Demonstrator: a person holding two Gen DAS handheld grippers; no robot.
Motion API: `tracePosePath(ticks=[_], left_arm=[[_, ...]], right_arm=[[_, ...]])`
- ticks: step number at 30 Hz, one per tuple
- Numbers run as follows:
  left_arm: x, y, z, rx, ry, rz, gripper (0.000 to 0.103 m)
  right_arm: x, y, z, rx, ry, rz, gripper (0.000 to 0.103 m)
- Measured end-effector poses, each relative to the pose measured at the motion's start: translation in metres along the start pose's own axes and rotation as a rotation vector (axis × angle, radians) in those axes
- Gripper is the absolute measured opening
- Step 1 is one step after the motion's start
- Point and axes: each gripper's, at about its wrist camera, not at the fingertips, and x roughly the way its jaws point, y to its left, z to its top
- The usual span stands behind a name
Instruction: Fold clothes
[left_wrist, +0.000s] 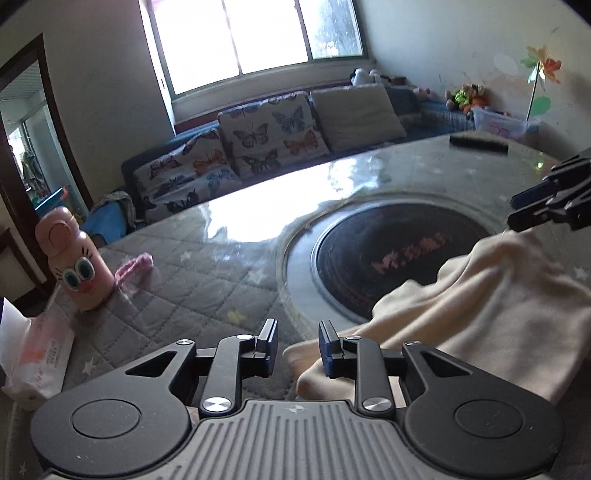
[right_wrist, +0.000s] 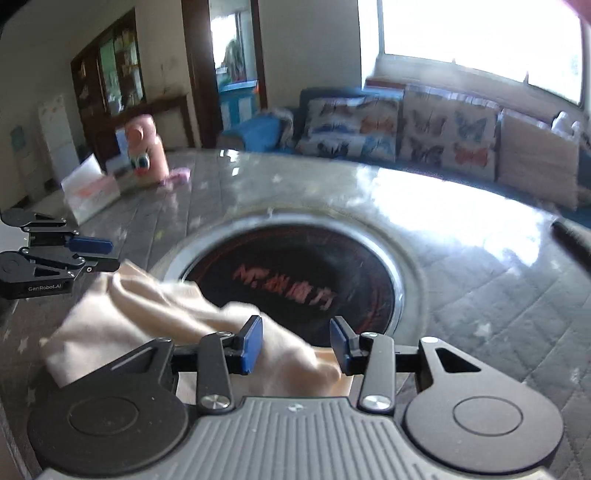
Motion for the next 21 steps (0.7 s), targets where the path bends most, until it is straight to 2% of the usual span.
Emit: tracePosePath(ticks=[5,9,14,21], left_arm=[[-0.007,-0.025,0.010,0.035,-0.032,-0.094,0.027],[0.014,-0.042,0.009,0.049,0.017,-0.128,0.027],[0.044,-0.047,0.005,0.048,0.078,-0.119,0.027],[0.054,-0.043,0.005,0.024,0.088,-0.089,0.038]], right_arm=[[0.007,0.011,0.004,-0.009,0.013,0.097,0.030],[0.033,0.015,0.002,0.015,0.062,0.125,0.029],[0.054,0.016,-0.005,0.037,0.087,0.103,0.029],[0.044,0.026,-0.002,0.019,0.052,0.126,0.029]])
